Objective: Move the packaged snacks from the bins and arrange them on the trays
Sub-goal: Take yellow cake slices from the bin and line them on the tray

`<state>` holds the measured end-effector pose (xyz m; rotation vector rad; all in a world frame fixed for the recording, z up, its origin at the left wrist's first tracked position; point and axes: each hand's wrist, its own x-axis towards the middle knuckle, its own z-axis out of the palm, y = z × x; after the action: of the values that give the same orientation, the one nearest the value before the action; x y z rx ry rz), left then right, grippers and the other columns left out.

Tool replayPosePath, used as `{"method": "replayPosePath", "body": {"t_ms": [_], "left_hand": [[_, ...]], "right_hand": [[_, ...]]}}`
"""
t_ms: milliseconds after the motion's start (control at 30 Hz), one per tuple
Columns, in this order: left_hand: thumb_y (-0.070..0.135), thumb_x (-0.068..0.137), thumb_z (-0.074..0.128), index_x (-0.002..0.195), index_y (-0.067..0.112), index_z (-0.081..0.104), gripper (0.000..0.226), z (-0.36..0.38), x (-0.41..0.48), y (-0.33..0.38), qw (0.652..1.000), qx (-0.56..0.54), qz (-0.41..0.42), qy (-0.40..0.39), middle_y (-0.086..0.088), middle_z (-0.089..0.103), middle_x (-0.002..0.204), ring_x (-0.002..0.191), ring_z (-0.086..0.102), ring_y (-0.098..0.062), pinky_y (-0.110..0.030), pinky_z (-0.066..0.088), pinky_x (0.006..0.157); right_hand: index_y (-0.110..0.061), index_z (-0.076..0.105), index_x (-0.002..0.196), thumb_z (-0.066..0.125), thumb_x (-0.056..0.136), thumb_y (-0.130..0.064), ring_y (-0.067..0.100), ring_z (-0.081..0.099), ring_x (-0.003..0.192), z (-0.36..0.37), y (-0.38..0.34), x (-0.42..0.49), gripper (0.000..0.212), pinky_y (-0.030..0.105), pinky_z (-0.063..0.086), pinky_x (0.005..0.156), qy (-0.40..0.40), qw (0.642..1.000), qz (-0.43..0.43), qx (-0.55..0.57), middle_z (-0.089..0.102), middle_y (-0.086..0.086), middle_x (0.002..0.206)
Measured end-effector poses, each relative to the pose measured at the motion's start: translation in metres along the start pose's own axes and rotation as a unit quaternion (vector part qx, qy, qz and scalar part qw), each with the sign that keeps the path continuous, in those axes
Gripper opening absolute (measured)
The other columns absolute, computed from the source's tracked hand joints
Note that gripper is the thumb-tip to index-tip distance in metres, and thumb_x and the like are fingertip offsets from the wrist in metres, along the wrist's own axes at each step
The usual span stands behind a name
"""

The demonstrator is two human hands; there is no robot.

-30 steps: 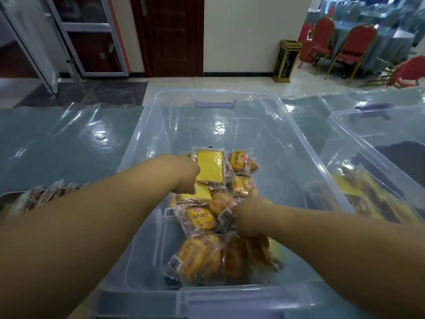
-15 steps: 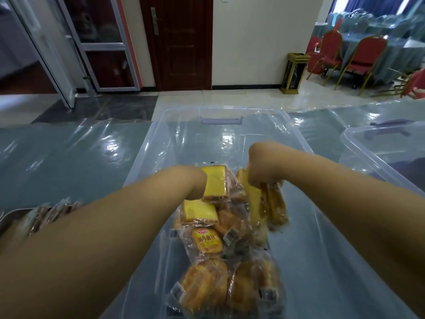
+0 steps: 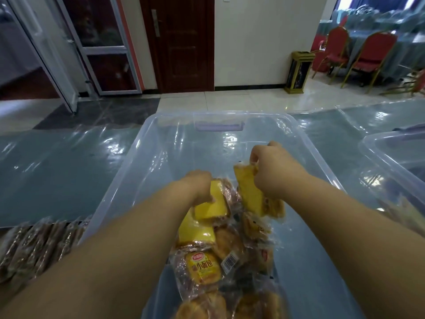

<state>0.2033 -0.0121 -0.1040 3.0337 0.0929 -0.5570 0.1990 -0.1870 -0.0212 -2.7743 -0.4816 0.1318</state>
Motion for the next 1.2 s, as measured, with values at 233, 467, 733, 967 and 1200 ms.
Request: {"method": "replayPosePath", "body": {"t_ms": [233,467,733,967,1200], "left_hand": [[0.053,0.067,0.076,0.101,0.008,0.063,0.058,-0.005,-0.009,-0.008,0.975,0.145,-0.003,-0.169,-0.007,0.057,0.093,0.095,0.059,-0.032,-0.042,0.049,0.088],[0.041,0.064,0.083,0.133,0.011,0.044,0.085,0.012,-0.016,-0.013,0.971,0.157,-0.027,-0.178,-0.011,0.051,0.131,0.112,0.053,-0.034,-0.046,0.048,0.093],[0.048,0.058,0.084,0.135,0.012,0.043,0.094,0.009,-0.017,-0.012,0.971,0.138,-0.053,-0.189,-0.008,0.051,0.132,0.114,0.053,-0.034,-0.045,0.047,0.096],[0.050,0.059,0.083,0.135,0.013,0.043,0.093,-0.021,-0.038,-0.010,0.980,0.104,-0.044,-0.161,-0.006,0.051,0.131,0.113,0.053,-0.031,-0.041,0.047,0.094],[0.053,0.063,0.079,0.106,0.020,0.049,0.062,-0.066,-0.105,-0.016,0.999,-0.013,-0.019,0.040,0.002,0.053,0.100,0.087,0.051,-0.021,-0.030,0.041,0.068]], "right_hand": [[-0.013,0.055,0.112,0.053,0.087,-0.016,0.017,0.042,0.066,0.004,0.004,0.003,0.025,0.033,0.046,0.069,0.001,1.000,0.022,0.014,0.043,0.010,0.111],[-0.017,0.052,0.113,0.051,0.082,0.000,0.021,0.046,0.068,0.005,0.000,-0.003,0.035,0.030,0.043,0.061,-0.040,0.998,0.039,0.004,0.036,0.006,0.103],[-0.019,0.053,0.110,0.046,0.082,0.003,0.018,0.049,0.063,0.014,-0.003,-0.006,0.037,0.024,0.037,0.045,-0.067,0.998,0.019,0.005,0.049,0.003,0.080],[-0.015,0.048,0.115,0.044,0.086,-0.003,0.018,0.048,0.068,0.016,-0.001,-0.010,0.032,0.028,0.043,0.056,-0.082,0.996,0.036,-0.003,0.044,0.003,0.079],[-0.013,0.056,0.109,0.049,0.085,-0.004,0.021,0.054,0.075,-0.009,-0.012,-0.028,0.026,0.031,0.048,0.062,-0.007,0.999,0.029,0.044,0.048,0.001,0.079]]}}
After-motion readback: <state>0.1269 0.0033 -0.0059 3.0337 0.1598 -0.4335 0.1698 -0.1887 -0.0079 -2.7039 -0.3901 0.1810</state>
